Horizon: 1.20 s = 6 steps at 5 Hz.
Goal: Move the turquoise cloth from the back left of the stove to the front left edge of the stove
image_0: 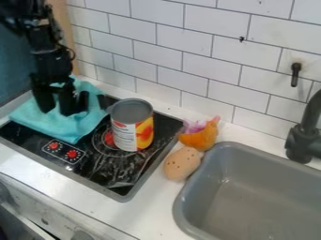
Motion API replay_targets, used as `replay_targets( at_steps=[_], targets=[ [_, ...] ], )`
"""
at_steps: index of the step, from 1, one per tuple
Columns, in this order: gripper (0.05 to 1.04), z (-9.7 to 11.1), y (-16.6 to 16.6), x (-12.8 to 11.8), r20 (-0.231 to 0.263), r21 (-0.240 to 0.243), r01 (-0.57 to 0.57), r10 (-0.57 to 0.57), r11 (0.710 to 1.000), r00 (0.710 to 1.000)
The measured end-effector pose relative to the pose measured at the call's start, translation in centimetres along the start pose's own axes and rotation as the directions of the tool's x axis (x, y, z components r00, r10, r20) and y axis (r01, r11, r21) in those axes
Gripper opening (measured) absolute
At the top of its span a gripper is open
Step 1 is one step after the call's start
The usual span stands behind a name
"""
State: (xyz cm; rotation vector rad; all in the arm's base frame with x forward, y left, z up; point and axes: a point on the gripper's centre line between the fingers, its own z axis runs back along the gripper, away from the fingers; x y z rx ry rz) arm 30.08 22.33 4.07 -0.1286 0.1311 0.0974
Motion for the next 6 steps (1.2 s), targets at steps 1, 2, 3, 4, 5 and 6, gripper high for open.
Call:
replay_targets(
  at_steps=[1, 2, 3, 4, 5, 6],
  targets=[
    [1.0, -0.5, 0.7, -3.7, -0.064, -0.007, -0.018, 0.017, 1.0, 0.998],
    [1.0, -1.2, 0.8, -8.1, -0.119, 0.044, -0.046, 0.051, 0.998, 0.992],
    [1.0, -1.9, 0.4, -12.1, -0.177, 0.087, -0.066, 0.081, 0.994, 0.981],
    [1.0, -0.5, -0.2, -12.8, -0.126, 0.095, -0.077, 0.089, 0.992, 0.988],
    [1.0, 1.7, -1.1, -11.4, -0.03, 0.053, -0.068, 0.07, 0.996, 0.997],
    [1.0, 6.6, -2.1, -9.2, 0.123, 0.05, -0.019, 0.013, 0.999, 0.992]
  ],
)
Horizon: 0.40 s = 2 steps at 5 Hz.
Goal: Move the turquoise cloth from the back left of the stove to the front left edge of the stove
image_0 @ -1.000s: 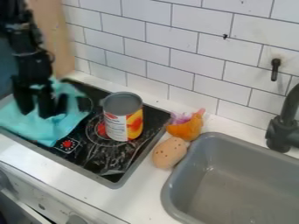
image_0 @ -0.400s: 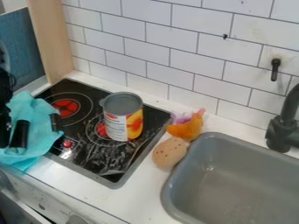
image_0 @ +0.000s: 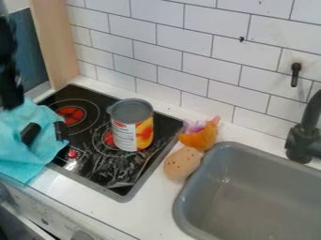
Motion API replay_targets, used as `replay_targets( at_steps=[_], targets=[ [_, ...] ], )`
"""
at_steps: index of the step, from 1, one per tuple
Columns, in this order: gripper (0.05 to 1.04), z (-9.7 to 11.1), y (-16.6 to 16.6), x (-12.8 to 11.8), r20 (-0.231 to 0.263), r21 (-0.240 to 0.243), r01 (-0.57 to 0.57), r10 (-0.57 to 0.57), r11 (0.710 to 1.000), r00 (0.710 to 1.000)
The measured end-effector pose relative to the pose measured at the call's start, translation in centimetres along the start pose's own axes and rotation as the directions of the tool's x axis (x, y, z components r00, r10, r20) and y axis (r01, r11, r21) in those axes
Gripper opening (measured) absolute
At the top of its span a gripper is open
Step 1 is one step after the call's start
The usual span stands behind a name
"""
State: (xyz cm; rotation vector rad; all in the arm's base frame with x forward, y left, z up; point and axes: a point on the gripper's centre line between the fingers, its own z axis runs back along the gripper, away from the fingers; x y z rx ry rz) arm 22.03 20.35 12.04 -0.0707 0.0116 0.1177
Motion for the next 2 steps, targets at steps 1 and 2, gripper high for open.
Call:
replay_targets(
  at_steps=[1, 2],
  targets=[
    [1.0, 2.4, -1.8, 0.2, 0.067, -0.011, 0.044, -0.044, 0.999, 0.997],
    [1.0, 2.7, -6.3, -1.2, 0.072, -0.001, 0.149, -0.149, 0.989, 0.986]
  ],
)
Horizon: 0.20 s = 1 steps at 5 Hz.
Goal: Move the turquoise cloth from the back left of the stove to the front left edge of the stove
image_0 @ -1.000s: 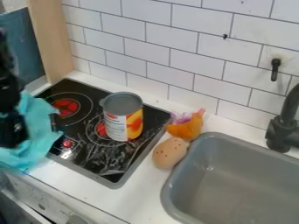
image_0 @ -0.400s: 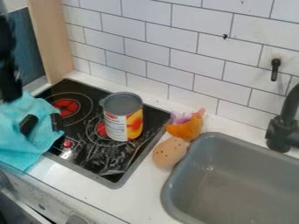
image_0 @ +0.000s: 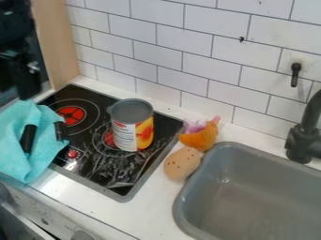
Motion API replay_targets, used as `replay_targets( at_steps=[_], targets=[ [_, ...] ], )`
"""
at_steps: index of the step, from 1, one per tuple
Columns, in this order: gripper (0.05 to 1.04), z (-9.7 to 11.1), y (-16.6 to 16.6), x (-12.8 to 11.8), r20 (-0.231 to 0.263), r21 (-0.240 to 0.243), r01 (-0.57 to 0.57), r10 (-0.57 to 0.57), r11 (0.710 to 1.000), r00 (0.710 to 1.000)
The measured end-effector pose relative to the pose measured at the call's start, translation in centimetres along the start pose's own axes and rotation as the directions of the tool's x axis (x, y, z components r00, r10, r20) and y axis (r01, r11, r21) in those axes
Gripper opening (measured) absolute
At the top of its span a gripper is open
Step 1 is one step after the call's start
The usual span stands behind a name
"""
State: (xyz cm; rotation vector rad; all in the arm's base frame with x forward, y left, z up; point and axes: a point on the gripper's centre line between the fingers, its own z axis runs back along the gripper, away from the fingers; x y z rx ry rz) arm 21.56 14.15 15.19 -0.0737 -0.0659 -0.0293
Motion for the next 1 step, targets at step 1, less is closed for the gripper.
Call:
replay_targets(
  at_steps=[1],
  targets=[
    [1.0, -0.39, -0.76, -1.52, -0.042, 0.024, 0.014, -0.013, 1.0, 0.999]
  ],
)
